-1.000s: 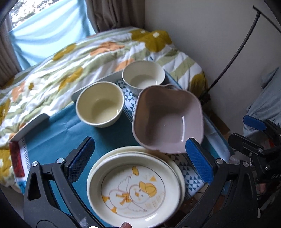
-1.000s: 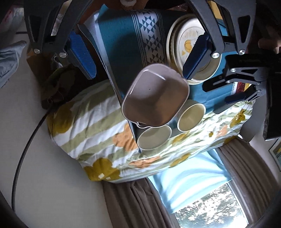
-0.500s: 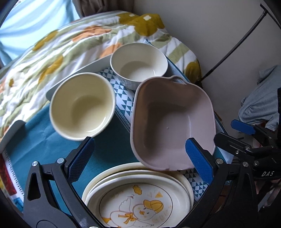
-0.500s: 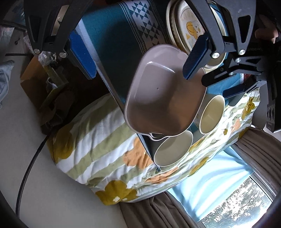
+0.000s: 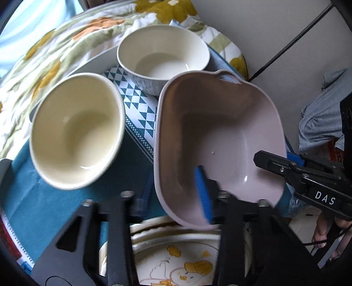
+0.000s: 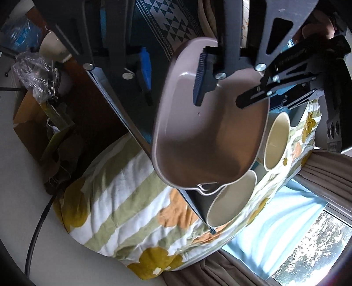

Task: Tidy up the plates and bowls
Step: 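Close the left gripper on the mauve bowl rim, then carry the mauve bowl with the left gripper across the table, release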

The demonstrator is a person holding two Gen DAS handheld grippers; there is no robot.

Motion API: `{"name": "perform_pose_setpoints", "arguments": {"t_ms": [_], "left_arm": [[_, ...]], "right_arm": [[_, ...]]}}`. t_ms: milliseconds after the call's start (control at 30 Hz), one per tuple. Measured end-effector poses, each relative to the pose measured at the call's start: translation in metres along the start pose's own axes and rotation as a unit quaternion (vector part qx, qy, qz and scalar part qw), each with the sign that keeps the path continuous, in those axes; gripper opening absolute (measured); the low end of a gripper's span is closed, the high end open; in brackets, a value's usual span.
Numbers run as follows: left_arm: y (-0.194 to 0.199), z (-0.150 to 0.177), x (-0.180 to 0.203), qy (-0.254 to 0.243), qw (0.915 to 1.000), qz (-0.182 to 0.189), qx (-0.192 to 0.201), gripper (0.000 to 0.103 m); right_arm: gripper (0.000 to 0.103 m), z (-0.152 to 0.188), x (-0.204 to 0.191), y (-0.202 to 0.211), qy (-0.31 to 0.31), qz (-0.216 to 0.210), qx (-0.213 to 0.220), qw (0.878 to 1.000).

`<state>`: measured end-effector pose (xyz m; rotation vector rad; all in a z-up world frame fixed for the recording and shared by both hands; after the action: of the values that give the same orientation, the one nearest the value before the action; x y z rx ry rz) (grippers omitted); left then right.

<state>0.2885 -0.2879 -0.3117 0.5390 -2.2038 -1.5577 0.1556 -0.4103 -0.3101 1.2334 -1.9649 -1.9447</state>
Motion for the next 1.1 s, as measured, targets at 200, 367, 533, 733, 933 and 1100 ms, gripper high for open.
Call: {"name": "perform_pose_setpoints", "arguments": {"t_ms": [200,367,533,733,933,1100], "left_arm": [[0.005,0.001,0.005,-0.015,0.9997,-0.013,0.014,0.020],[0.033,0.000,0.019,-0.029,0.9982,-0.029,0.045,0.020],[0.081,0.007,0.030,-0.010,0.9949,-0.048,0.088,0.020],[0.155,0.052,0.036,0.058,0.9823,-0.103,0.145,0.020],[0.217,0.134,0.027,0.156,0.9578,-0.174,0.167,0.020],[0.243,0.205,0.014,0.221,0.9389,-0.211,0.158,0.020]], "right_arm": [[0.014,0.004,0.000,0.003,0.004,0.013,0.014,1.000],[0.014,0.007,-0.004,0.026,0.025,0.019,0.035,0.999],[0.014,0.012,-0.018,0.069,0.064,0.002,0.061,0.996],[0.014,0.036,-0.059,0.114,0.157,-0.032,0.081,0.984],[0.014,0.089,-0.117,0.130,0.264,-0.083,0.065,0.959],[0.014,0.150,-0.158,0.111,0.324,-0.117,0.015,0.939]]}}
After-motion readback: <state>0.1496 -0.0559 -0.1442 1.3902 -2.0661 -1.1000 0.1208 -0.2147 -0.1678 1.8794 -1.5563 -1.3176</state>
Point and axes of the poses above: each gripper's, at about its wrist camera, not at the fingertips, and y roughly against the way its jaws point, x to its right, z to its underside, the point moved 1 cm from there along -y, roughly the way its jaws point, and after that the axes turned 15 degrees about -y, right-handed, at the moved point
